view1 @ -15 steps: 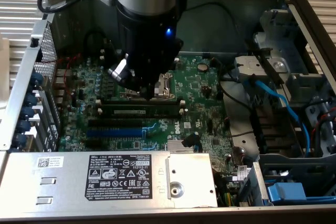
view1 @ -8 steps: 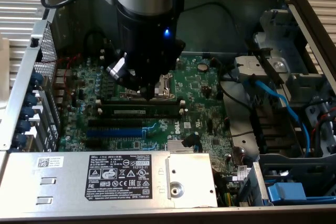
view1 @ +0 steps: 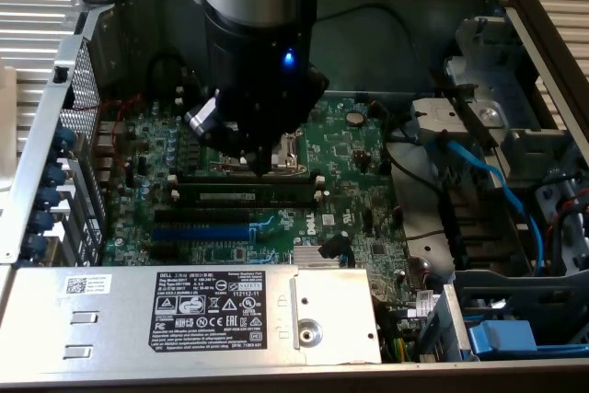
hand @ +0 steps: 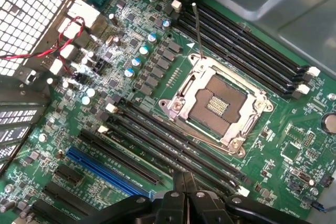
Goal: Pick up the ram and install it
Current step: 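Press down the ram until it locks into place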
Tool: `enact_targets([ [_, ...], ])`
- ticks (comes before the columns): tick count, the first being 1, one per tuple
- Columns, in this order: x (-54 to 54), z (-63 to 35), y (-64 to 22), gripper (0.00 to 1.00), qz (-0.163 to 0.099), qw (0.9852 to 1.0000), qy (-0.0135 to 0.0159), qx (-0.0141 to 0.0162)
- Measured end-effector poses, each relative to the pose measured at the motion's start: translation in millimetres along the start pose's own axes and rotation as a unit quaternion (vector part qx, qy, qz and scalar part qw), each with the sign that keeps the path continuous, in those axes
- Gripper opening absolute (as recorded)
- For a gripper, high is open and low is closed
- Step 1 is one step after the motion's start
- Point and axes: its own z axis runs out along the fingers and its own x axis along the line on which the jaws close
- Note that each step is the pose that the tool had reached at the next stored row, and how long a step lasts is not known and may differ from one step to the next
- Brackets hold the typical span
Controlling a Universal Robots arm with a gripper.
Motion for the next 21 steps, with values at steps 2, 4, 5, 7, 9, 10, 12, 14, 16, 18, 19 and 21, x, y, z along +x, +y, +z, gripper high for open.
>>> enact_targets([
  [2,0.0,-0.5,0.0,0.10,0.013,0.9999,-0.0003,0.0006],
  [4,0.0,-1.2,0.0,0.10,0.026,0.9997,-0.0005,0.0012],
  [5,0.0,-1.8,0.0,0.10,0.032,0.9995,-0.0006,0.0015],
  [7,-0.1,-2.9,0.1,0.10,0.045,0.9990,-0.0010,0.0021],
  [9,-0.2,-3.6,0.1,0.10,0.058,0.9983,-0.0014,0.0026],
  [10,-0.2,-3.8,0.1,0.10,0.064,0.9979,-0.0016,0.0028],
  [12,-0.2,-4.0,0.1,0.10,0.076,0.9971,-0.0017,0.0033],
  [14,-0.2,-4.2,0.1,0.10,0.088,0.9961,-0.0019,0.0038],
  [16,-0.2,-4.4,0.1,0.10,0.100,0.9949,-0.0019,0.0044],
  [18,-0.2,-4.4,0.1,0.10,0.112,0.9937,-0.0020,0.0048],
  [19,-0.2,-4.4,0.1,0.10,0.118,0.9930,-0.0020,0.0050],
  [21,-0.2,-4.4,0.1,0.10,0.130,0.9915,-0.0018,0.0054],
])
